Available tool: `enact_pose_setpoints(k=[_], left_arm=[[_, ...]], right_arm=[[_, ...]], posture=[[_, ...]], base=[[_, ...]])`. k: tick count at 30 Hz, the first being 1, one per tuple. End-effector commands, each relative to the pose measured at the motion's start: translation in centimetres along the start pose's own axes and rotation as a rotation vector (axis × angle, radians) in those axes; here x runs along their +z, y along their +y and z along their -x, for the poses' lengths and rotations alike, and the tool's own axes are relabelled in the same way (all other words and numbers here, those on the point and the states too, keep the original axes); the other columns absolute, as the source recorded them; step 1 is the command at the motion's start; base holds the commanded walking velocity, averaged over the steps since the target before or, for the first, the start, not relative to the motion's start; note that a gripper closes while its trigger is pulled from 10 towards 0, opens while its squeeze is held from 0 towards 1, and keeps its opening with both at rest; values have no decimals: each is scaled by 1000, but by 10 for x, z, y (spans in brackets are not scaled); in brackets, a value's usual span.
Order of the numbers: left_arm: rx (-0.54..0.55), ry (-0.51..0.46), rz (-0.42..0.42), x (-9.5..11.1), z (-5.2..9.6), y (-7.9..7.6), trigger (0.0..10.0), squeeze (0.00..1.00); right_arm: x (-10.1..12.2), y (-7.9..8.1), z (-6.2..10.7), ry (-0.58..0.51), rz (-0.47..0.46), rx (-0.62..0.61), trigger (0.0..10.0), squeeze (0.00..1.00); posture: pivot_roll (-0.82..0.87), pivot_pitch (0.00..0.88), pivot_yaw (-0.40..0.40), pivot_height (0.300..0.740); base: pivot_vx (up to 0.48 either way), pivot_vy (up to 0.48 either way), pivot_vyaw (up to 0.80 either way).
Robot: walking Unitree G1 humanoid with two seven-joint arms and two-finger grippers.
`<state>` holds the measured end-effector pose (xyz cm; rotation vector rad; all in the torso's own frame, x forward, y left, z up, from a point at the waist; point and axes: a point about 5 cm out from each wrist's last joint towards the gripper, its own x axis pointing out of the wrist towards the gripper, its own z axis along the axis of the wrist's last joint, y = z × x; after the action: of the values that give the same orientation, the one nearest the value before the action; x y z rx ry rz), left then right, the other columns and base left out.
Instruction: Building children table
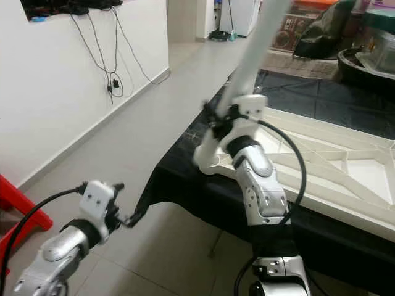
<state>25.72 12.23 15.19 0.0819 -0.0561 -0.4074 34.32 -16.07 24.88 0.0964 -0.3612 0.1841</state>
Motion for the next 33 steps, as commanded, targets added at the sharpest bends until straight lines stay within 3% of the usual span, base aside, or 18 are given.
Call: enact_pose_setpoints(k=[1,9,17,33], left_arm=[[34,-21,-23,5,0,3,10000,0],[101,-37,-29,8,-3,4,10000,0],[177,-78,-49,20,-8,10,10000,0],[197,-68,-60,18,-8,14,10000,0]], right_arm=[[-1,1,4,-9,16,-14,10000,0],[-5,9,5,-33,0,-38,10000,0],[1,15,0,-85,-4,-40,10000,0],[1,20,-3,-96,-18,-21,10000,0]], posture=[[106,75,-24,740],[107,81,-29,740],[106,88,-34,740],[106,95,-40,740]], base=[[0,0,-456],[0,0,-754],[0,0,0],[15,0,0]])
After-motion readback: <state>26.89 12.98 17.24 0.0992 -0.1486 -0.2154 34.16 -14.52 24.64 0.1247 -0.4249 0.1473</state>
